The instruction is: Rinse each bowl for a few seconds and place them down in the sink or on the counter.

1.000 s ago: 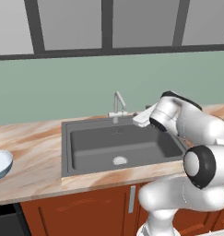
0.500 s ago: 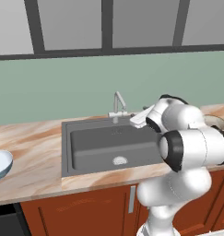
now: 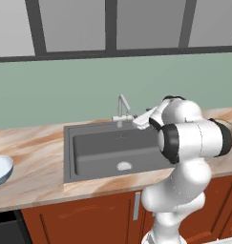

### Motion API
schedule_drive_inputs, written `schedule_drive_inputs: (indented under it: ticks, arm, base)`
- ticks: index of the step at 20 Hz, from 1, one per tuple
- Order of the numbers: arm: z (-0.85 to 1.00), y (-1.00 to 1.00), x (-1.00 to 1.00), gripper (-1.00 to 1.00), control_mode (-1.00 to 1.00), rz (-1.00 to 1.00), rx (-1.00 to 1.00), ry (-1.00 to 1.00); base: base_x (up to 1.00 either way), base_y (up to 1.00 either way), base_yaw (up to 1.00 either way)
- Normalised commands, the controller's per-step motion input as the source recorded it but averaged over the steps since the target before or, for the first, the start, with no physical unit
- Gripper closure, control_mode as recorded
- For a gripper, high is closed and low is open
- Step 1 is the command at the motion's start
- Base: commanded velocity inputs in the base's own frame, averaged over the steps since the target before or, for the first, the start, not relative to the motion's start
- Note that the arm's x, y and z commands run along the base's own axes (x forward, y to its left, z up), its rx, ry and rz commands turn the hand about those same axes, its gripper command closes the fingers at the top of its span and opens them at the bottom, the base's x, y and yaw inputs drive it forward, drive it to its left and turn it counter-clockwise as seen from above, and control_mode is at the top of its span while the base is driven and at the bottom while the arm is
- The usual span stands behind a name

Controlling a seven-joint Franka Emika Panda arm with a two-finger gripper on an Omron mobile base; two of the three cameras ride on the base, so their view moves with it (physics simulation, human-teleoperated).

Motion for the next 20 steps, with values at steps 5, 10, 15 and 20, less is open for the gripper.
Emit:
schedule_drive_inputs:
  ticks: [5,10,15,20]
  arm:
    - [-0.04,-0.05,0.29,-1.00,-1.00,0.00,0.00,0.00]
    - [-0.07,-0.04,0.32,-1.00,-1.00,0.00,0.01,0.00]
    - [-0.14,-0.04,0.40,-1.00,-1.00,0.00,0.03,0.01]
    - [-0.20,0.00,0.36,-1.00,-1.00,0.00,0.05,0.01]
  base:
    - [0.00,0.00,0.00]
    - [0.00,0.00,0.00]
    - [0.00,0.00,0.00]
    - [0.00,0.00,0.00]
